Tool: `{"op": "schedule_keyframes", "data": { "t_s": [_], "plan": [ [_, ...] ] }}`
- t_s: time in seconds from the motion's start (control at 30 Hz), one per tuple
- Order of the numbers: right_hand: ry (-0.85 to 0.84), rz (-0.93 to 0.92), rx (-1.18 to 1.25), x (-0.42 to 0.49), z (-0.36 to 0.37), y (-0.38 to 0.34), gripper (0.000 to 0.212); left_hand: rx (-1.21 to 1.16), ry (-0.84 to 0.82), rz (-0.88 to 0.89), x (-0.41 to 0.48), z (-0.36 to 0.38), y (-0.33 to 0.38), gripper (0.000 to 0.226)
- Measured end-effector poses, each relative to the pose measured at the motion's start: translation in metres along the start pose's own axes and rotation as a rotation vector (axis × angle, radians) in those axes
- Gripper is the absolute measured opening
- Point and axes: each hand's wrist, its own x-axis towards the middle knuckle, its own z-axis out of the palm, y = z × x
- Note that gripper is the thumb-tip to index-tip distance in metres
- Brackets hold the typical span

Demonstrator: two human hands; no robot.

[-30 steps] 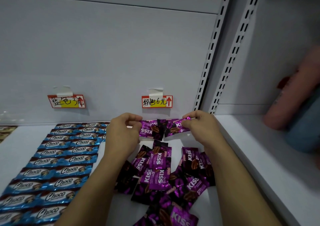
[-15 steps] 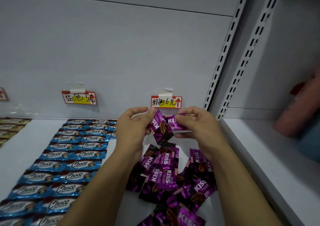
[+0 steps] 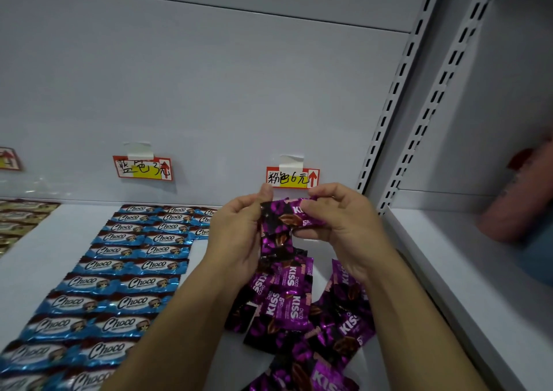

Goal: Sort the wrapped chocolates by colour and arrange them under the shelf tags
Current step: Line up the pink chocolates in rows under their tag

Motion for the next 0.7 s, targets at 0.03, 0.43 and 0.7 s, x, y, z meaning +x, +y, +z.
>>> {"op": "schedule_keyframes", "data": {
  "t_s": [0.03, 0.43, 0.7],
  "plan": [
    [0.010, -0.007, -0.007, 0.000, 0.001, 0.001, 0.017, 0.032, -0.025, -0.081, -0.001, 0.001, -0.003, 0.049],
    [0.464, -0.108, -0.485, 0.021, -0.025, 0.020, 0.013, 0.834, 0.020, 0.248, 0.006, 0.002, -0.004, 0.034],
    [0.261, 0.026, -0.901, 0.025, -0.042, 0.031, 0.008, 1.330, 0.057, 0.441, 0.027, -0.002, -0.021, 0.016]
  ]
}}
